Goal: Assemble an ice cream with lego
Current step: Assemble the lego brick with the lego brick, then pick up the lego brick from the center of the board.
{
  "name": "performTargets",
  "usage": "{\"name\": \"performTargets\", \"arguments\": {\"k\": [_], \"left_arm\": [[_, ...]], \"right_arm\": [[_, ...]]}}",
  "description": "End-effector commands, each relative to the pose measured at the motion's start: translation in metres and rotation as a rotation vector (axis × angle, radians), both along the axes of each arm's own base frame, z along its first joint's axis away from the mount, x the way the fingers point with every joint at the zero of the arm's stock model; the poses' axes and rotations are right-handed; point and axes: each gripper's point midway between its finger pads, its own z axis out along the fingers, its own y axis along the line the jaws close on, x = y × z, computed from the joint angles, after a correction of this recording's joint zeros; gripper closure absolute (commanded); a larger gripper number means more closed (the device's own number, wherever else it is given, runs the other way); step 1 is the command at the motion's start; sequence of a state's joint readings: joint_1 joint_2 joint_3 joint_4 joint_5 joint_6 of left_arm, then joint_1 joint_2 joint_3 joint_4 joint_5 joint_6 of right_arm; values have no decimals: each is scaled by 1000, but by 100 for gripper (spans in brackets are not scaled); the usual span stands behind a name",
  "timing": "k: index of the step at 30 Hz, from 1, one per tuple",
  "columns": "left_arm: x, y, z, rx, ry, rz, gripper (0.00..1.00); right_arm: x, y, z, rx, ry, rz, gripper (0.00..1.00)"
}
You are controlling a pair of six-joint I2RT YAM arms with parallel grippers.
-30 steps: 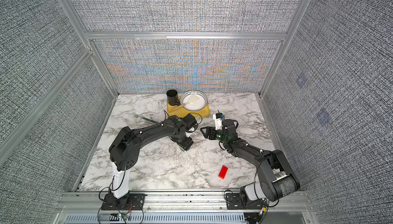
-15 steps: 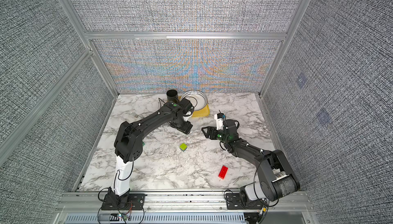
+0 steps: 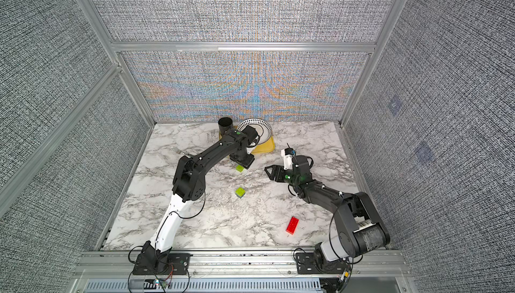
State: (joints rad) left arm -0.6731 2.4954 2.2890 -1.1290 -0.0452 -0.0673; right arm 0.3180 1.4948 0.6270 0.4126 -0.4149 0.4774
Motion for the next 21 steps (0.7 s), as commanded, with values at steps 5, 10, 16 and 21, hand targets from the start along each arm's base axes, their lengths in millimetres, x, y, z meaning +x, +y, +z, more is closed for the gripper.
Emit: {"name": "performTargets", "arguments": {"k": [5, 10, 16, 21], "left_arm": [[-4, 17, -6, 50, 31, -11, 40], [-6, 20, -12, 39, 49, -3, 44], [-7, 19, -15, 30, 53, -2, 54], [-4, 18, -12, 20, 46, -2, 68]], "right_arm": [[-2, 23, -17, -215, 12, 75, 25], [-3, 29, -24, -287, 19, 90, 25], [0, 36, -26, -311, 20, 121, 27], [-3, 45, -30, -340, 15, 164, 29]]}}
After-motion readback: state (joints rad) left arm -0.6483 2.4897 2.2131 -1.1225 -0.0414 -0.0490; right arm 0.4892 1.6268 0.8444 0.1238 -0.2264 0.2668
